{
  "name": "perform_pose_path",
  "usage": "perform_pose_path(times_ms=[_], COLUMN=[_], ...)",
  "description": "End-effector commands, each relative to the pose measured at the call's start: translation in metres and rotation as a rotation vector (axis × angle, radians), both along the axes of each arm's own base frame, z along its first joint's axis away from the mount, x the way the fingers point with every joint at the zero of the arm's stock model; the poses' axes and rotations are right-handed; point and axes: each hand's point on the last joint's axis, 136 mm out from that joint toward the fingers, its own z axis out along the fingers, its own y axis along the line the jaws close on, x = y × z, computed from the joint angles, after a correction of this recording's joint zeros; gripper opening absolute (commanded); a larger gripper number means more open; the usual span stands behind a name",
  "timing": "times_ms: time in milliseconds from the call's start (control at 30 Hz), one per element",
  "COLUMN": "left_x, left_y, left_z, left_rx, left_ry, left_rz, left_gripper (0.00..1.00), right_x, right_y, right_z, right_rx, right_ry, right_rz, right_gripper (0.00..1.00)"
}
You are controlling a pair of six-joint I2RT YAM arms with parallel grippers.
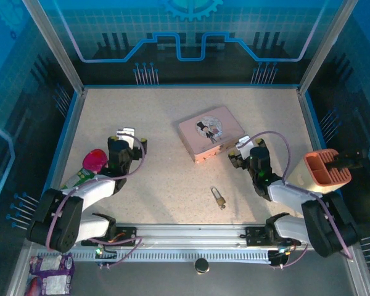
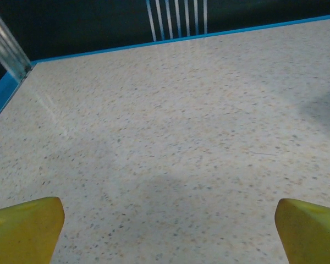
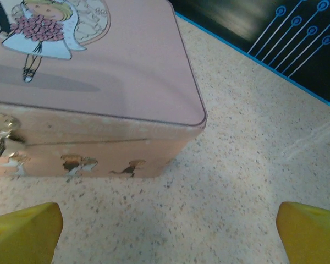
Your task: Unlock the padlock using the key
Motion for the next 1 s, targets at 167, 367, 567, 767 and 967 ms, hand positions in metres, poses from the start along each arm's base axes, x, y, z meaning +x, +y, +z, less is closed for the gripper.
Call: perform_pose_path(times_ms=[167, 367, 567, 767, 967], left_x=[0.012, 0.014, 0.028, 0.031, 0.033], left_y=[-0.001, 0.006, 0.005, 0.011, 0.019], left_z=[0.000, -0.009, -0.026, -0.028, -0.028], left_rx=[-0.038, -0.169, -0.179, -0.187, -0.192], left_ry=[-0.097, -0.139, -0.077, -0.053, -0.049], left_rz=[-0.080, -0.129, -0.141, -0.104, -0.061], left_gripper=[0.99, 0.99, 0.99, 0.99, 0.99], right_x=[0.029, 0.034, 0.039, 0.053, 0.056], right_y=[0.008, 0.006, -0.014, -0.029, -0.045], right_z=[0.012, 0.017, 0.011, -0.001, -0.003], right_rx=[0.069, 0.205, 0.350, 0.376, 0.360], right_ry=[-0.068, -0.033, -0.086, -0.055, -0.064], right_rz=[0.068, 0.113, 0.083, -0.004, -0.109], right_gripper=[1.00, 1.00, 1.00, 1.00, 1.00])
